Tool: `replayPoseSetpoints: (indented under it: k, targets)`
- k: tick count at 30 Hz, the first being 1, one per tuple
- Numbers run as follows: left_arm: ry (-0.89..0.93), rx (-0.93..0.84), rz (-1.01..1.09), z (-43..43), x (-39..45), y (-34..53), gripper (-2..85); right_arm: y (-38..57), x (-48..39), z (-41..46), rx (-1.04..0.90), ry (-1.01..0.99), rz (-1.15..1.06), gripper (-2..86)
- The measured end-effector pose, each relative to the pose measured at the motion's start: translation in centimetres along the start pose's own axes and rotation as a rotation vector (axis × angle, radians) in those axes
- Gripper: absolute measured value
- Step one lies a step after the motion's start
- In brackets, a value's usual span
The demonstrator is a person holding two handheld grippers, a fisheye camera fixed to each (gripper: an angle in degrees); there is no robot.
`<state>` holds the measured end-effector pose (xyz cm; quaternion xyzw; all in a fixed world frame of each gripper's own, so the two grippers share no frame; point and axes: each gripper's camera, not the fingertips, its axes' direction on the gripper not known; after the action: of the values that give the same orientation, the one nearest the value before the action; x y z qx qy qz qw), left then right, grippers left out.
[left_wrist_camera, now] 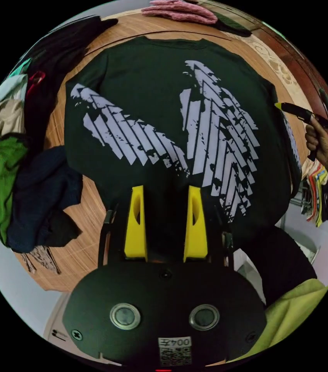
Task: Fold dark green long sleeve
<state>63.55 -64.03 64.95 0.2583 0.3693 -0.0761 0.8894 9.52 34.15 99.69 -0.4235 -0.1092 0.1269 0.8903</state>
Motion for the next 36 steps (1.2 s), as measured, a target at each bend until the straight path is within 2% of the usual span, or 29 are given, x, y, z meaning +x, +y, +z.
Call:
replayPoseSetpoints:
  k: [3,8,15,19,23,27,32,36]
  targets:
    - [0.041,-0.014,-0.084,0.7,-2.0,-0.1,8.6,-1.9,-0.6,2.6,-0.145,0.069,-0.064,11.2]
    - [0.116,-0.009,-0.179,1.3,-4.6,-0.4,3.6,-2.7,-0.2,2.0,-0.135,0.11,-0.26,4.7]
    - [0.262,0.024,-0.152,1.3,-5.0,-1.6,2.7,-5.4,5.5,0.9,-0.158,0.13,-0.241,4.4]
    - [0.32,0.042,-0.197,0.6,-8.1,0.3,3.4,-6.8,9.5,0.2,-0.261,-0.033,-0.294,6.0]
    - [0.272,0.122,-0.274,-2.6,-12.6,3.6,5.6,-6.1,15.1,-3.8,-0.134,-0.218,-0.173,7.8]
    - [0.15,0.235,-0.339,-7.8,-16.5,5.2,10.0,-5.6,19.1,-5.3,-0.015,-0.279,-0.067,10.6]
    - [0.162,0.28,-0.28,-9.5,-17.8,-1.0,13.3,-8.0,21.0,-4.0,0.011,-0.364,-0.013,17.3]
    - [0.162,0.211,-0.185,-6.9,-16.3,-10.5,15.4,-10.7,20.8,-2.1,-0.029,-0.312,0.015,18.8]
